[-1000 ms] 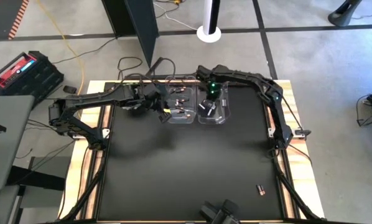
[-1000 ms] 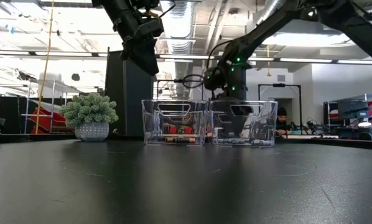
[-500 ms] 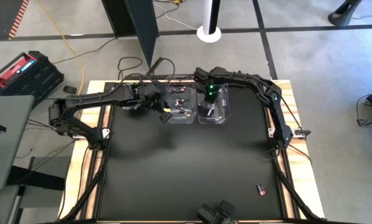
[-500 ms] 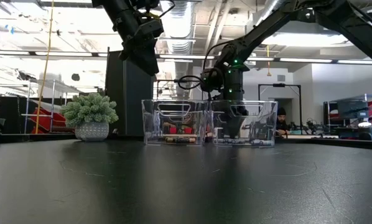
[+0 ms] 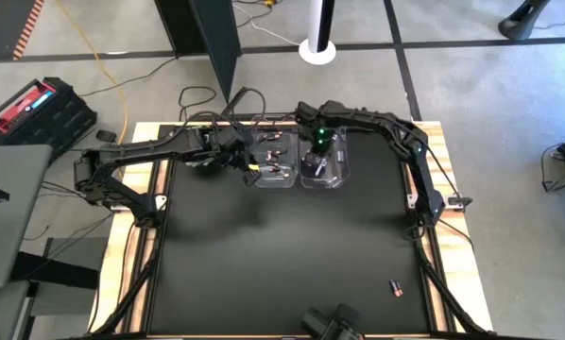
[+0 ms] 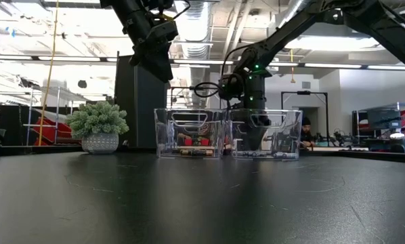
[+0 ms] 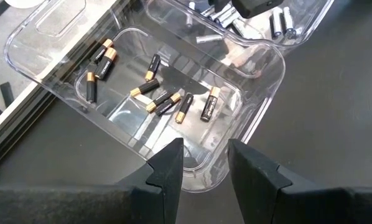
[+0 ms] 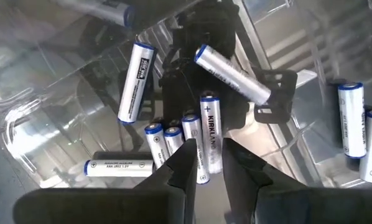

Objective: Sort batteries
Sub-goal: Put the white battery into the right transparent bin, then put the black battery into the left transparent bin

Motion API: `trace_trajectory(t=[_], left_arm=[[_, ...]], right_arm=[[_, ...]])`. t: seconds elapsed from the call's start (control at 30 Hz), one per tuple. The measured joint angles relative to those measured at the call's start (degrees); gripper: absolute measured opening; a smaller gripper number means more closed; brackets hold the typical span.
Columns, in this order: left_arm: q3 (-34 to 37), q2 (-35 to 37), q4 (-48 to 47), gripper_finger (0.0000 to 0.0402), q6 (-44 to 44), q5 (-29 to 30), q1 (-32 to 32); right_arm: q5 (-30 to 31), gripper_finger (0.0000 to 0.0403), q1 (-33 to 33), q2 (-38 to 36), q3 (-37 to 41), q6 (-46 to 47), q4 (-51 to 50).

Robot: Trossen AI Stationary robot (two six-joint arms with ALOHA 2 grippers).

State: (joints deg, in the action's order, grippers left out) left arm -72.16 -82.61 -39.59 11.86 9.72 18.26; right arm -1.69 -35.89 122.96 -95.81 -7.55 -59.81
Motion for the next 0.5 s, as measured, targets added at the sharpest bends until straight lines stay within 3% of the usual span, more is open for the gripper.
trace_trajectory(t=[0.23,0.5], left_arm=[[0.00,0.02,0.00,0.0120,-0.36,-0.02,0.00],[0.00,0.02,-1.12,0.0120,-1.63,-0.02,0.00]], right_arm=[[0.09,0.0093,-1.39,-1.19,-2.39,3.42,-3.99],[0.09,0.0093,-1.63,-10.34,-2.38,9.66,-4.73]])
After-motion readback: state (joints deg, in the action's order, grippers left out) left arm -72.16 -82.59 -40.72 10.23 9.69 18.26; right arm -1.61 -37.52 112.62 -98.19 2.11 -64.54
